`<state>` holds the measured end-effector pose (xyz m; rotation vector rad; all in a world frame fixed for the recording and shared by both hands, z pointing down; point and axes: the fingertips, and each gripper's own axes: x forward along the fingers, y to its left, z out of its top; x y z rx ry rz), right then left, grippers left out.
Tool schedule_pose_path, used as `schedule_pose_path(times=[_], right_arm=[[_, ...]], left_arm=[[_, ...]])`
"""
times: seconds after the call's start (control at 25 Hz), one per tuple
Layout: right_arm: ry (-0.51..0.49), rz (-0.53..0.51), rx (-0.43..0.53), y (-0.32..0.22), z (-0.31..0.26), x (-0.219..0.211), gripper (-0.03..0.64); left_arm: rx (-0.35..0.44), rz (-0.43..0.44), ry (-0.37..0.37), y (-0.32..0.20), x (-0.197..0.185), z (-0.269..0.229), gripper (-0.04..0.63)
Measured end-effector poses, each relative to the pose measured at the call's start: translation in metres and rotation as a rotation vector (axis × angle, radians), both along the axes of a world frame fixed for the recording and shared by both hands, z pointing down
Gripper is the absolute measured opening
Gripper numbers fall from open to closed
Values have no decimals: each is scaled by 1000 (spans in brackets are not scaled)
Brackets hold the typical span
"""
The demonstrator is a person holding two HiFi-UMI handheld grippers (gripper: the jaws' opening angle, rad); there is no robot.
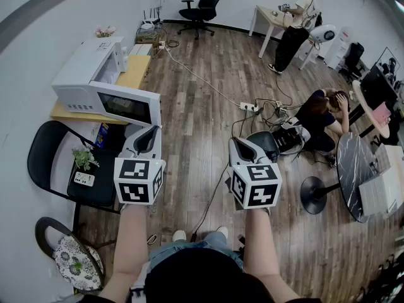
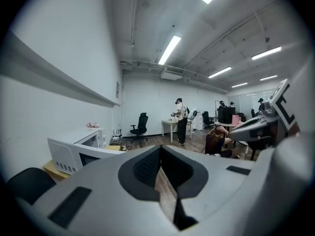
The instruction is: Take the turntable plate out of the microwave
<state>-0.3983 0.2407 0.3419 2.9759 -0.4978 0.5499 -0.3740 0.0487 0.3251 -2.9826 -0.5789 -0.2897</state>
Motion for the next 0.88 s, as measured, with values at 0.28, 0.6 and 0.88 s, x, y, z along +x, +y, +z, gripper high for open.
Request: schedule_pose_path(times=[0.28,0.6,0.88], right_arm=[[19,6,-30,-17,-5,0,14],[33,-9,-31,-33,-1,-2,15],[-9,-34,34,-35,18,23,315]], left_arm=[[11,4,1,-23,2,-1,11],[-30,3,-11,-33,3,7,11],[-57,16,-72,-24,23,26,285]])
